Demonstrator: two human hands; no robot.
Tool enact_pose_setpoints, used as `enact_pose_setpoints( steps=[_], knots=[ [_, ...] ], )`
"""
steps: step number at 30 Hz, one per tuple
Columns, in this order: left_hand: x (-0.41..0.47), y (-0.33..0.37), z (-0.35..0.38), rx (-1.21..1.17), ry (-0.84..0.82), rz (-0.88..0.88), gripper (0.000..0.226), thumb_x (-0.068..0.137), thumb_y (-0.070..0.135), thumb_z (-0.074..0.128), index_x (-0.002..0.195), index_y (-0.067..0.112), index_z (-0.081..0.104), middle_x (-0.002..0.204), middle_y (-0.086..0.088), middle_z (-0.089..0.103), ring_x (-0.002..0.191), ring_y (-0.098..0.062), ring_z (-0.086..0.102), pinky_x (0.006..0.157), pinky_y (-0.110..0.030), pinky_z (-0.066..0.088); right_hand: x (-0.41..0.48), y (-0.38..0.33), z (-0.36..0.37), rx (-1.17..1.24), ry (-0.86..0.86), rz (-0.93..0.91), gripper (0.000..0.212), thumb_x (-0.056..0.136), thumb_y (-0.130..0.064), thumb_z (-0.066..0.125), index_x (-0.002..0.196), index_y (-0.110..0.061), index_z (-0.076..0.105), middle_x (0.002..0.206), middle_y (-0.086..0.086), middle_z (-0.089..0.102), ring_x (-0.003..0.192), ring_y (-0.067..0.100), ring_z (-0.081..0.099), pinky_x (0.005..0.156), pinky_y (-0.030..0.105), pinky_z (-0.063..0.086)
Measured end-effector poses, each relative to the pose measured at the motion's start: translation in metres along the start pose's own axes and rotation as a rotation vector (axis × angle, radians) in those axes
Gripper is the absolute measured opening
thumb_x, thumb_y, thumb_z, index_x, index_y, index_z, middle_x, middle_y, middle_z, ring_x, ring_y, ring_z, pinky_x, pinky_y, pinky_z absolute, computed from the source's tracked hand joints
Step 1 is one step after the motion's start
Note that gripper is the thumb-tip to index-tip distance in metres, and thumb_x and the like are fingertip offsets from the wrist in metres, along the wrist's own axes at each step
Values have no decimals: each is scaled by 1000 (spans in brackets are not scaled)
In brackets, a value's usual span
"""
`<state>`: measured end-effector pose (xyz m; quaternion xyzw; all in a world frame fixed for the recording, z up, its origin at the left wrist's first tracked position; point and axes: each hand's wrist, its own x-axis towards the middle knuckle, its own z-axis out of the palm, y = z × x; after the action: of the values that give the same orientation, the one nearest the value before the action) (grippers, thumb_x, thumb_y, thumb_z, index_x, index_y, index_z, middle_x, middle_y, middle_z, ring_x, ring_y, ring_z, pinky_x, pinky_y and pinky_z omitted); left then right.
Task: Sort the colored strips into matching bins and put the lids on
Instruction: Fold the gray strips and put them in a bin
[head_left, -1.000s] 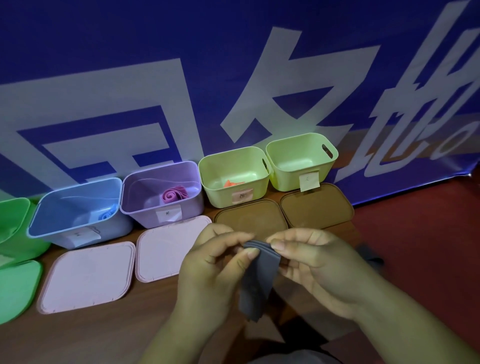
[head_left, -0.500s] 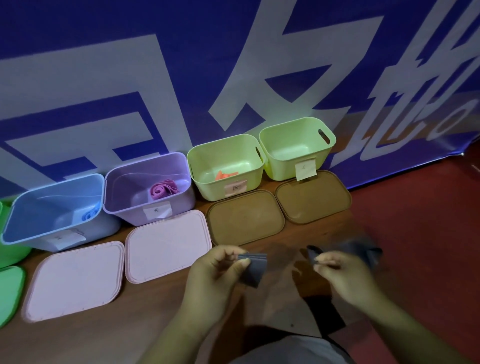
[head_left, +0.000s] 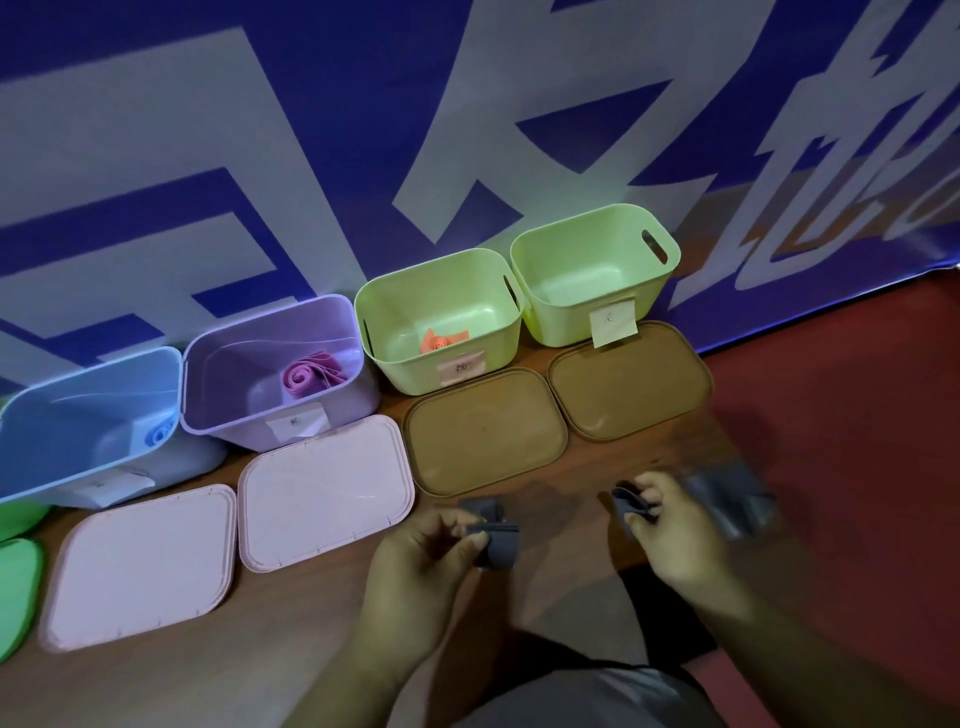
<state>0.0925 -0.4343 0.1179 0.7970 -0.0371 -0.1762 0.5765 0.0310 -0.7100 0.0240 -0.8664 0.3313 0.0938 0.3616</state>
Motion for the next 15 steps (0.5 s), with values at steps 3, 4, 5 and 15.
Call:
enact_pose_setpoints(
  steps=[3, 4, 5, 15],
  knots=[
    [3, -2, 1, -9, 7, -16, 12, 85, -4, 71, 85, 8, 71, 82, -8, 73, 74, -5, 65, 70, -17, 50, 2, -12, 7, 135, -169, -31, 46, 83, -12, 76, 122, -25, 56, 106, -5, 69, 101, 14, 66, 85, 30, 52],
    [4, -3, 1, -15, 7, -23, 11, 85, -4, 70, 86, 7, 71, 83, -9, 73, 75, -5, 65, 71, -17, 51, 1, -15, 11, 161, -228, -46, 42, 81, -10, 77, 114, -28, 58, 103, -5, 70, 100, 13, 66, 84, 25, 51],
    [5, -4, 1, -20, 4, -27, 11, 86, -5, 70, 87, 6, 71, 83, -10, 73, 75, -6, 66, 71, -18, 51, 1, -16, 14, 167, -253, -63, 38, 80, -9, 77, 105, -32, 60, 98, -7, 71, 97, 11, 67, 82, 19, 49],
    [11, -14, 9, -17, -2, -94, 12, 86, -2, 71, 89, 10, 72, 85, -9, 74, 79, -12, 68, 75, -26, 55, 8, 5, 12, 6, -64, -29, 58, 81, -19, 76, 134, -17, 53, 124, 1, 61, 114, 21, 60, 85, 26, 44]
  ],
)
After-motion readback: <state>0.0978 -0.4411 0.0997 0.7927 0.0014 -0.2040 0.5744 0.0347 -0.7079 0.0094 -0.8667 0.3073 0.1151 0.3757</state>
